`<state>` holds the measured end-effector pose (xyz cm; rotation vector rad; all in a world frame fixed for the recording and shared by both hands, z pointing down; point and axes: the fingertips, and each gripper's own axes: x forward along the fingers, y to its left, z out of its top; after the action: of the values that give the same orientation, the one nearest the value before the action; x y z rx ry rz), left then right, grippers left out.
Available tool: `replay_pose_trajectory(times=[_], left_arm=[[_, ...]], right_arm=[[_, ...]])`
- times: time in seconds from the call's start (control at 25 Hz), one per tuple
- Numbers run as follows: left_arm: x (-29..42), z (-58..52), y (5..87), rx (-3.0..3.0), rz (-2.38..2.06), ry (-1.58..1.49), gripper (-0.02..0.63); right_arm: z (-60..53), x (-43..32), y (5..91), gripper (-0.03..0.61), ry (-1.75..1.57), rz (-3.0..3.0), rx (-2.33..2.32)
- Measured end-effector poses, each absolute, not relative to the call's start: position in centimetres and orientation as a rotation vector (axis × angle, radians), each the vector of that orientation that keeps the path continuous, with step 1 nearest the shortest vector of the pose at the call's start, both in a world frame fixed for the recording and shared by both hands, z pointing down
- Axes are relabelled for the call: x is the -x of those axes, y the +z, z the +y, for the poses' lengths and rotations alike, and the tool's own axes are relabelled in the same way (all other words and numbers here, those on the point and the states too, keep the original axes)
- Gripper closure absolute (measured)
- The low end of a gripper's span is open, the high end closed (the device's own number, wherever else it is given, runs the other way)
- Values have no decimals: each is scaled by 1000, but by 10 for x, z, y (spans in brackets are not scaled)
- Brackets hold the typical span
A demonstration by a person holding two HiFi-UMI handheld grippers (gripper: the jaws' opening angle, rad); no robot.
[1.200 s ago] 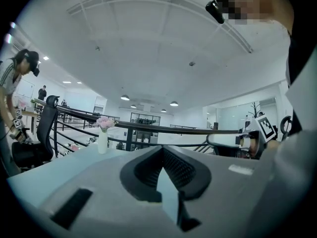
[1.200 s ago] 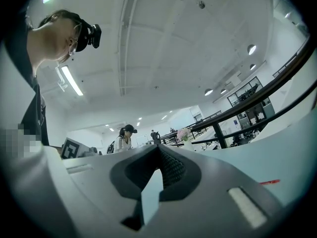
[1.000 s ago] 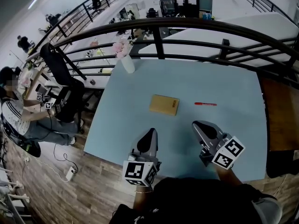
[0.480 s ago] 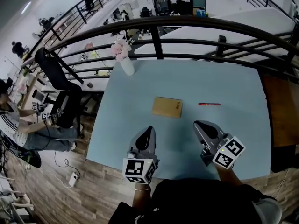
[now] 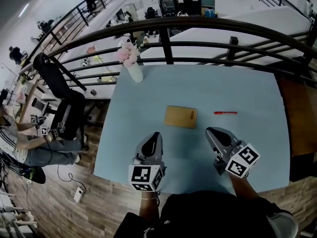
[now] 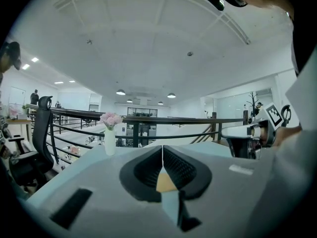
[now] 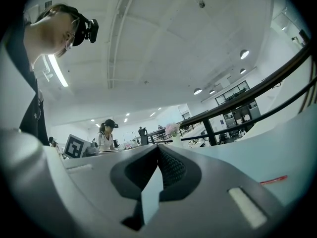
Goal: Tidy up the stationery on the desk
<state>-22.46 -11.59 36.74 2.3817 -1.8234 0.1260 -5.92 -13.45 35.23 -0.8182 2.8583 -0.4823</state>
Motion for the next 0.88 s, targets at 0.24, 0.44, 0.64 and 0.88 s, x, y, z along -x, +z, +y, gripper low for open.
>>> replay_pose_trajectory(times=[0.24,0.44,0.64,0.88], left_arm=[[241,-132,386,-2360,-1799,157,603],[249,-152,404,-2337,-1779,176,601],[258,-173,423,-2322,-1758,196,594],[259,-194,447,-2296,-1729,228,580]], right_arm=[[-147,75,370,574,-523,2884,855],[-163,79,387,574,-561,2895,896],[-177,87,406,574,-594,2918,926],[-192,88,425,574,-634,2941,949]])
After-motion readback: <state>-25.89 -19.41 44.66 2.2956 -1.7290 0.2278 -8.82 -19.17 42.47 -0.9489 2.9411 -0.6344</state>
